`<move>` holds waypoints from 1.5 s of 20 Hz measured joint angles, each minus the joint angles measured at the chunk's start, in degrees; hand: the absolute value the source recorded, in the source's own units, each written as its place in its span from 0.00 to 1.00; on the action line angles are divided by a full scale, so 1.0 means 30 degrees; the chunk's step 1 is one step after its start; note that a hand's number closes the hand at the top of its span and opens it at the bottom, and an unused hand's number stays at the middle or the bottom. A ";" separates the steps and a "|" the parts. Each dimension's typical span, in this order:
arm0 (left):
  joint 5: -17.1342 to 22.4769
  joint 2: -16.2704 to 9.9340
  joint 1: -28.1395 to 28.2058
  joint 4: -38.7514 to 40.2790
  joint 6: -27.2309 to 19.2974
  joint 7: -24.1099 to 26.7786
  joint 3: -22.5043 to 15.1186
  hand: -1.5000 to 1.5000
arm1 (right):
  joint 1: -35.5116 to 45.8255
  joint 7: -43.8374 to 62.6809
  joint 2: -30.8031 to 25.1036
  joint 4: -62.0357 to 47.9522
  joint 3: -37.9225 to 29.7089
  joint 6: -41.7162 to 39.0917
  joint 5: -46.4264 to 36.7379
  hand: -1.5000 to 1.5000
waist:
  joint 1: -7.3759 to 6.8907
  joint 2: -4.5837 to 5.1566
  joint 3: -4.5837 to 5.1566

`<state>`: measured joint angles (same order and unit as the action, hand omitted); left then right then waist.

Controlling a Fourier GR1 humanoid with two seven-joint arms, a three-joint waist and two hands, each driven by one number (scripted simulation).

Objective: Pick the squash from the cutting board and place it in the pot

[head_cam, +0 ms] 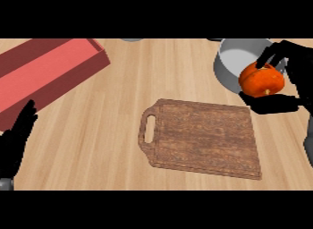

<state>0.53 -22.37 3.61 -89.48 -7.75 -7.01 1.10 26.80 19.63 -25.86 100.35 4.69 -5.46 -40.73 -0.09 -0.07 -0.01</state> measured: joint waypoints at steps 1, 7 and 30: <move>-0.0103 0.0062 -0.0231 0.0260 0.0014 0.0100 0.0061 0.50 | 0.0263 -0.0538 -0.0096 -0.0606 -0.0516 0.0083 0.0250 1.00 | -0.0013 0.0011 0.0003; -0.0252 0.0186 -0.0525 0.0471 0.0576 0.0177 0.0415 0.50 | 0.2868 -0.2813 -0.0286 -0.4993 -0.2598 0.0559 0.0945 1.00 | -0.0162 0.0054 0.0001; -0.0986 0.0951 -0.1648 0.0541 0.1219 -0.0055 0.0156 0.50 | 1.1277 -1.2226 -0.1449 -2.6213 -0.5181 0.5873 -0.1313 0.00 | -0.1506 0.0634 -0.0053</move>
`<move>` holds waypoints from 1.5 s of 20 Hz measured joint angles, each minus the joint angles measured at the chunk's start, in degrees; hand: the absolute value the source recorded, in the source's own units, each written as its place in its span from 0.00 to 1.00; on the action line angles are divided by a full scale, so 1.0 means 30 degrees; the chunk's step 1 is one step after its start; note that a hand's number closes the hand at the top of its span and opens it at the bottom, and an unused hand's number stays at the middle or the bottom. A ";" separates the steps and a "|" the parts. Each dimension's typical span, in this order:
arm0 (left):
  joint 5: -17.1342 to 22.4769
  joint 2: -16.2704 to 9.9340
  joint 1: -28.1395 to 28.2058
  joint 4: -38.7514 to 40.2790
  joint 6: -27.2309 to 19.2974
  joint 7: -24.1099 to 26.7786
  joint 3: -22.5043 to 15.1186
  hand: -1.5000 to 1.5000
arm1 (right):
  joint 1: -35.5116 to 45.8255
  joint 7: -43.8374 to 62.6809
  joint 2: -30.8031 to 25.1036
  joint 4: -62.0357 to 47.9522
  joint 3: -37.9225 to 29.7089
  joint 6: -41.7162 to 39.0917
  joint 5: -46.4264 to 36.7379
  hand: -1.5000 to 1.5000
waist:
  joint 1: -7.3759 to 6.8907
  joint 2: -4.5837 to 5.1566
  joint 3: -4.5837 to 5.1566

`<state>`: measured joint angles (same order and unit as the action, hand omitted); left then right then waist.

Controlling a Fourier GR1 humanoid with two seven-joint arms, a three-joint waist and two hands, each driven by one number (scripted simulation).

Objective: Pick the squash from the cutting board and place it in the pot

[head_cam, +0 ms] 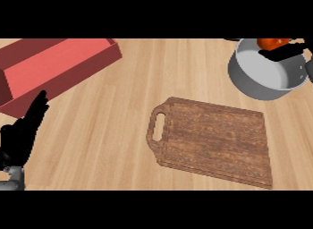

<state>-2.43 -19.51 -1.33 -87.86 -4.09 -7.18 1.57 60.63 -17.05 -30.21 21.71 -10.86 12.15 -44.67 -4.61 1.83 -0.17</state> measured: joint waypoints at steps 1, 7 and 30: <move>0.0006 0.0025 -0.0208 -0.0041 0.0010 -0.0145 -0.0027 0.50 | 0.0059 -0.0125 0.0124 -0.0477 -0.0192 0.0009 0.0142 0.00 | -0.0035 0.0034 -0.0003; -0.0118 -0.0020 -0.0557 0.0090 0.0033 -0.0164 0.0059 0.50 | 0.0674 -0.1431 0.0345 -0.2406 -0.1298 -0.0571 0.1078 0.00 | -0.0158 0.0123 -0.0020; -0.0156 0.0145 0.0465 -0.0268 0.0181 -0.0021 0.0598 0.50 | 0.0267 -0.6000 -0.2406 -0.3884 -0.7718 -0.7670 0.8067 0.00 | 0.0624 -0.0249 0.0001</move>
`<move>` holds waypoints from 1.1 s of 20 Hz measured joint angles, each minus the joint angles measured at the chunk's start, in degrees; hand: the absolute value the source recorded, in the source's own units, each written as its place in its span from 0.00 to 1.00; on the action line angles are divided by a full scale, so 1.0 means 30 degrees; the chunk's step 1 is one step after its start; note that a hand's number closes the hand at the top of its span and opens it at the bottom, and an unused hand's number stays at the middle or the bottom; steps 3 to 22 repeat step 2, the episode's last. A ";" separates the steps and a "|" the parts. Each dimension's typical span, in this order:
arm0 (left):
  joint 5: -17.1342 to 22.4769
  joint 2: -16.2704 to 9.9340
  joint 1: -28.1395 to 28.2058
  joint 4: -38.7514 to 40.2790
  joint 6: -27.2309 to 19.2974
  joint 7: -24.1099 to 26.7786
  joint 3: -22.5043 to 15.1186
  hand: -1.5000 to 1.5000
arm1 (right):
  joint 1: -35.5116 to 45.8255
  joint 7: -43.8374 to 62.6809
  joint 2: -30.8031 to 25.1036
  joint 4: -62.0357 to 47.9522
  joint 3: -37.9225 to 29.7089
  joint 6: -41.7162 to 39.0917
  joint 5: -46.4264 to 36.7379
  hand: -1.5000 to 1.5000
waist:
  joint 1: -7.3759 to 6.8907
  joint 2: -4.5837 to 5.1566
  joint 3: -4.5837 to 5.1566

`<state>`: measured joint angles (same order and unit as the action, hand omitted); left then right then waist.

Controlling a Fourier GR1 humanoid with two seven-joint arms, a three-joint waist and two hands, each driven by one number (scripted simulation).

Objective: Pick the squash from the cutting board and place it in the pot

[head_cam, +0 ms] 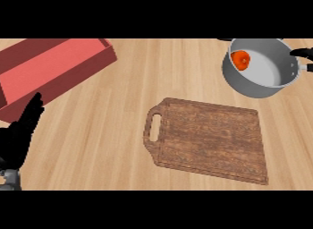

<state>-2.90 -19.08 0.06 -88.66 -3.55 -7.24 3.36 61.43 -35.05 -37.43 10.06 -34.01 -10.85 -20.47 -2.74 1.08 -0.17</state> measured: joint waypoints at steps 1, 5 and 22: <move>-0.0030 0.0039 0.0135 -0.0168 0.0000 -0.0029 -0.0036 0.50 | -0.0332 -0.0235 -0.0284 -0.0039 -0.0123 -0.0444 0.0150 0.00 | 0.0007 0.0000 -0.0001; -0.0054 0.0053 0.0101 -0.0250 -0.0019 -0.0189 -0.0025 0.50 | -0.0691 -0.0510 -0.0472 -0.0054 -0.0233 -0.0835 0.0302 0.00 | 0.0055 -0.0012 -0.0002; -0.0054 0.0053 0.0101 -0.0250 -0.0019 -0.0189 -0.0025 0.50 | -0.0691 -0.0510 -0.0472 -0.0054 -0.0233 -0.0835 0.0302 0.00 | 0.0055 -0.0012 -0.0002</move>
